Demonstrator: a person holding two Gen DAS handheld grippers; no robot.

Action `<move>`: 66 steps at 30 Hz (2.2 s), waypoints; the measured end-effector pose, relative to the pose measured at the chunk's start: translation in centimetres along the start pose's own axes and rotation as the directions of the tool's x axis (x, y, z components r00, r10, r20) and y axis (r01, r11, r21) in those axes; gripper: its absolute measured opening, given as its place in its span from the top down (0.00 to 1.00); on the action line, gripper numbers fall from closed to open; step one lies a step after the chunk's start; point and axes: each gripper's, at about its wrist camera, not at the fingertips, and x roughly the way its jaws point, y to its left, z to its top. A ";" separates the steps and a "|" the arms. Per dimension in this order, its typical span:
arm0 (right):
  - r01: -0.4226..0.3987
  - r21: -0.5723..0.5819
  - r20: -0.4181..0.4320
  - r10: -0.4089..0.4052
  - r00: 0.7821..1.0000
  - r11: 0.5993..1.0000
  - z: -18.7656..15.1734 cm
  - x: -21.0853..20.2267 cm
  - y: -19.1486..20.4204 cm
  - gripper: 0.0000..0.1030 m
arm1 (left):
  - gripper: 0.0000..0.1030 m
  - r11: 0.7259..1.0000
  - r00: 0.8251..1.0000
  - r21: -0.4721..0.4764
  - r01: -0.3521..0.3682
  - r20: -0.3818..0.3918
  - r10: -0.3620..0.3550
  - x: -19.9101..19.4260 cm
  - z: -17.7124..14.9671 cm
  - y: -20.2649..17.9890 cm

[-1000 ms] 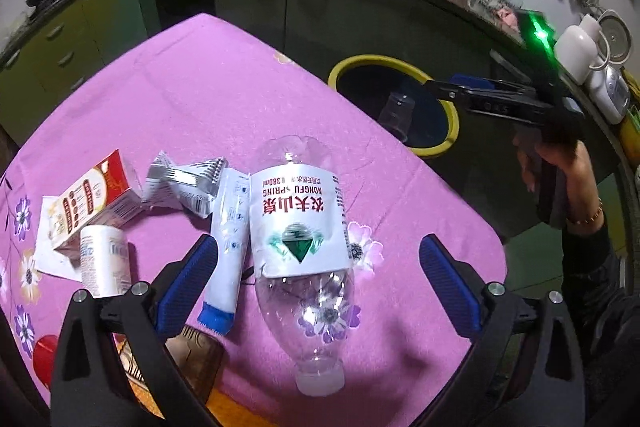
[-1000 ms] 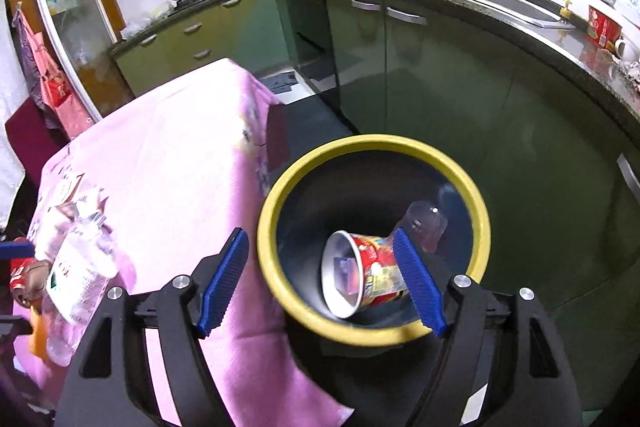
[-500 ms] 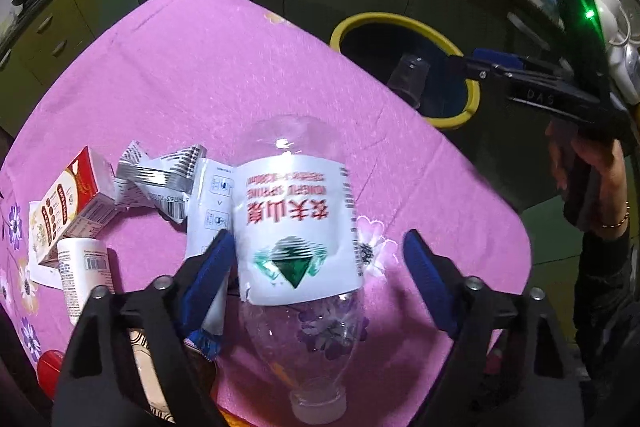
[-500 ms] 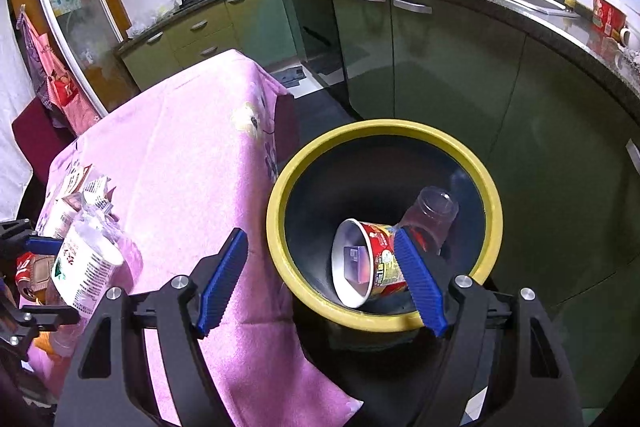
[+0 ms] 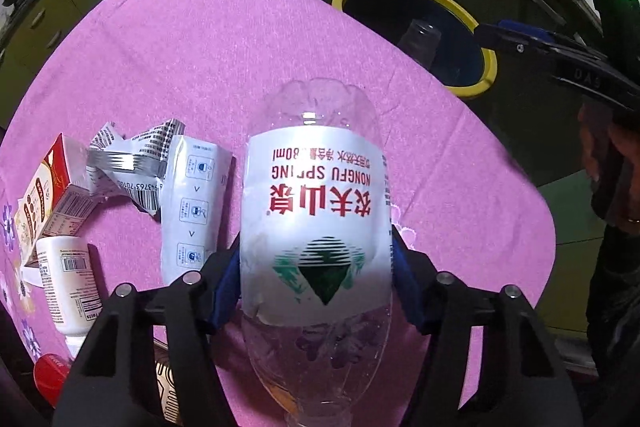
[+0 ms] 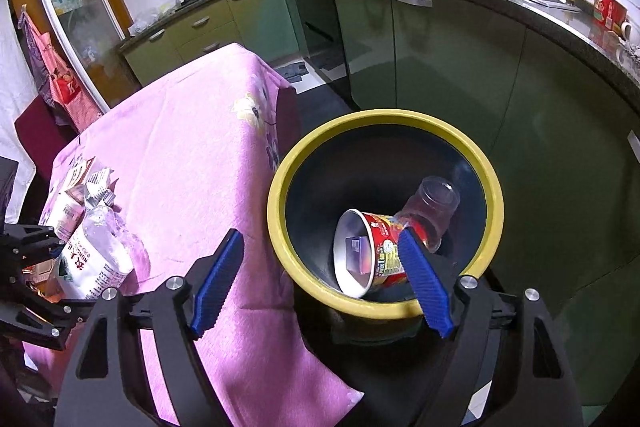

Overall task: Collect trash
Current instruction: 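Carry the bottle over the bin and release it with the left gripper, then grasp the brown square lid with the right gripper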

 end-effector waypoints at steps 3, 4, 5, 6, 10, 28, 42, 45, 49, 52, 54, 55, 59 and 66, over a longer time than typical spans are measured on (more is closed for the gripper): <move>-0.002 0.003 0.004 0.002 1.000 1.000 -0.1 -0.3 0.1 0.24 | 0.40 1.000 1.000 0.009 -0.008 0.022 0.008 -0.7 -0.2 0.1; -0.001 0.002 0.005 0.001 1.000 1.000 -0.1 -0.4 0.1 0.24 | 0.40 1.000 1.000 0.012 -0.007 0.029 0.007 -1.1 -0.5 0.2; 0.000 0.001 0.005 0.000 1.000 1.000 -0.2 -0.5 0.2 0.24 | 0.40 1.000 0.999 0.013 -0.005 0.039 0.005 -1.6 -0.5 0.3; 0.003 0.001 0.004 -0.003 1.000 1.000 -0.2 -0.5 0.2 0.24 | 0.40 1.000 0.999 0.013 -0.006 0.052 0.005 -2.1 -0.5 0.3; 0.018 0.004 0.003 -0.018 1.000 1.000 -0.5 -0.9 0.0 0.24 | 0.40 1.000 0.996 0.016 -0.006 0.088 0.004 -3.8 -0.1 0.4; 0.112 0.142 0.037 -0.118 0.992 0.983 -2.8 -4.8 -7.2 0.24 | 0.40 0.970 0.994 0.218 0.105 0.017 -0.111 -2.2 16.5 -9.8; 0.134 0.205 -0.006 -0.136 0.991 0.969 -4.6 -5.2 -10.3 0.24 | 0.23 0.989 0.999 0.146 -0.034 -0.021 0.037 7.2 25.3 -9.9; 0.124 0.198 -0.009 -0.125 0.992 0.972 -4.6 -4.8 -9.9 0.24 | 0.23 0.989 1.000 0.144 -0.021 0.002 0.021 4.8 23.6 -9.5; 0.100 0.178 -0.003 -0.101 0.995 0.979 -4.1 -4.6 -8.8 0.24 | 0.23 0.993 0.998 0.120 0.015 0.063 -0.023 -0.1 20.0 -8.7; 0.073 0.142 0.006 -0.075 0.997 0.987 -3.5 -4.4 -7.0 0.24 | 0.20 0.995 0.991 0.086 0.043 0.126 -0.054 -4.3 16.5 -7.1; 0.062 0.102 0.007 -0.063 0.998 0.993 -2.9 -4.3 -5.3 0.23 | 0.18 0.997 0.981 0.047 0.056 0.182 -0.063 -7.3 13.6 -5.4; 0.058 0.089 0.009 -0.059 0.998 0.994 -2.8 -4.3 -4.7 0.23 | 0.18 0.998 0.976 0.027 0.064 0.209 -0.068 -8.5 12.2 -4.4; 0.020 0.022 0.024 -0.021 1.000 1.000 -1.8 -4.4 -1.3 0.23 | 0.16 0.998 0.951 -0.052 0.043 0.307 -0.025 -12.5 7.0 -0.7; -0.126 -0.177 -0.014 0.126 0.992 0.976 -1.4 -3.3 8.3 0.23 | 0.10 0.955 0.878 -0.285 -0.081 0.433 0.203 -17.0 -3.5 5.9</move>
